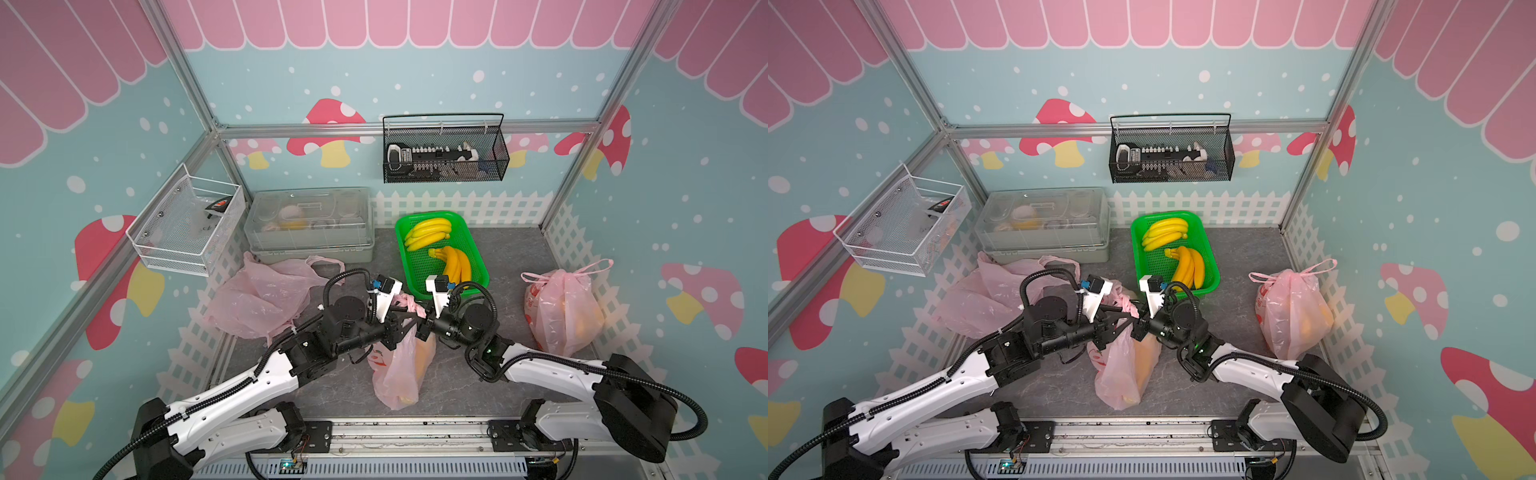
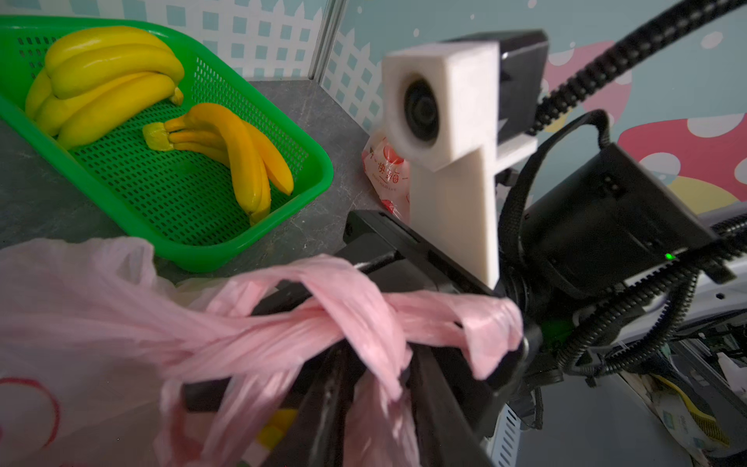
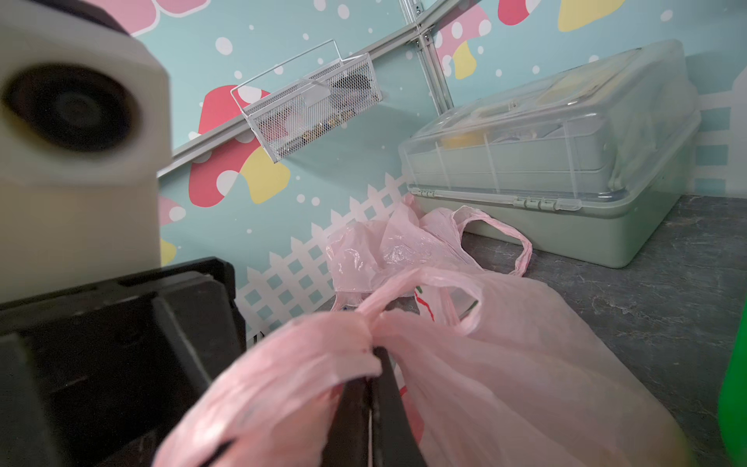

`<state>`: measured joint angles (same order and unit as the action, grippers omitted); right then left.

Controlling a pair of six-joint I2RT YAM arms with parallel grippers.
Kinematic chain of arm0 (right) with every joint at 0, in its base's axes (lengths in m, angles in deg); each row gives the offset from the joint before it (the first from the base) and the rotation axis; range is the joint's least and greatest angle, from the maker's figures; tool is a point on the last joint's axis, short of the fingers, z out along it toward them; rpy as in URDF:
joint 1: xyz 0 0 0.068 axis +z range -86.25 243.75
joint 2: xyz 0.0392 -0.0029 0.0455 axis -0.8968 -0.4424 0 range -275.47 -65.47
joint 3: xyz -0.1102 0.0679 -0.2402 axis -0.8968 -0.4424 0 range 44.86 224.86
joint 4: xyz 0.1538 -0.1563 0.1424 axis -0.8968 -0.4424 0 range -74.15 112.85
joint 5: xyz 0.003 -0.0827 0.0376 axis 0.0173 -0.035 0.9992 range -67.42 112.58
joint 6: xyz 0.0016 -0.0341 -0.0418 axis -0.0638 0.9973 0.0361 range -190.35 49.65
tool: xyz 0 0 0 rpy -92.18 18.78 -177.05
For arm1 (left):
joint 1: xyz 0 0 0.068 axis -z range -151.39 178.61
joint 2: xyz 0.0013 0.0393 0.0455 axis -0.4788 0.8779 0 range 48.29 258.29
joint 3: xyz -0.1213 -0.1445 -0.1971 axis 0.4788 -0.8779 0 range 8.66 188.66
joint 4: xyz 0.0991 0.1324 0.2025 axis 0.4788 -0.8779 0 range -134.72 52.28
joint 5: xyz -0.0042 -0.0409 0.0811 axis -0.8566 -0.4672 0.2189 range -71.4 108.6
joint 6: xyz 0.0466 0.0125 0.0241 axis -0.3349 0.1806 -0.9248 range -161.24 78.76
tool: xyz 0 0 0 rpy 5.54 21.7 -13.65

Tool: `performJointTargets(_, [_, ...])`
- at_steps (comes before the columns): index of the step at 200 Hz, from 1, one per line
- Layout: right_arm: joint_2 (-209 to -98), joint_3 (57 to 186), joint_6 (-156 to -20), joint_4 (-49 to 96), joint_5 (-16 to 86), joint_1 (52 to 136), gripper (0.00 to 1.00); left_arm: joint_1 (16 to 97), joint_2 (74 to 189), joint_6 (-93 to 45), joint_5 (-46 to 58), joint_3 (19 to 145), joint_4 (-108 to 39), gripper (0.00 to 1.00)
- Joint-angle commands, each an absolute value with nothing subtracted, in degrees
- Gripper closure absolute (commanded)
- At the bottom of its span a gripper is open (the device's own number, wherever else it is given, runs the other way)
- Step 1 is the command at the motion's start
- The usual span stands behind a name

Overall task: Place the banana into a plastic bag & tie a knot
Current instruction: Tie the plastic bag at the center of the board.

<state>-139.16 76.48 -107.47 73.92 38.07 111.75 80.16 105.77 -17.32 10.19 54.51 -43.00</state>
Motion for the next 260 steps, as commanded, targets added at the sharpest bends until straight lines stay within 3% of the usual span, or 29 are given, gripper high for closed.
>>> performJointTargets(1, [-137.93,78.08,-107.87,77.43,38.68,112.0,1.0,80.38,103.61,-16.46,11.44,53.66,-46.43,0.67])
performJointTargets(91, [-138.9,78.52,-108.22,77.52,38.95,112.0,1.0,80.38,96.97,-16.16,14.07,52.89,-51.83,0.46])
performJointTargets(158, [-139.02,78.64,-108.22,77.34,39.06,112.0,1.0,77.71,86.95,-15.58,22.15,49.82,-55.55,0.48])
performJointTargets(199, [-138.84,78.65,-108.37,77.34,39.18,112.06,1.0,69.56,89.5,-14.43,11.85,48.91,-51.44,0.46])
performJointTargets(260, [-138.66,78.6,-108.32,76.87,39.13,112.26,1.0,69.41,95.24,-16.42,5.41,48.74,-45.16,0.53])
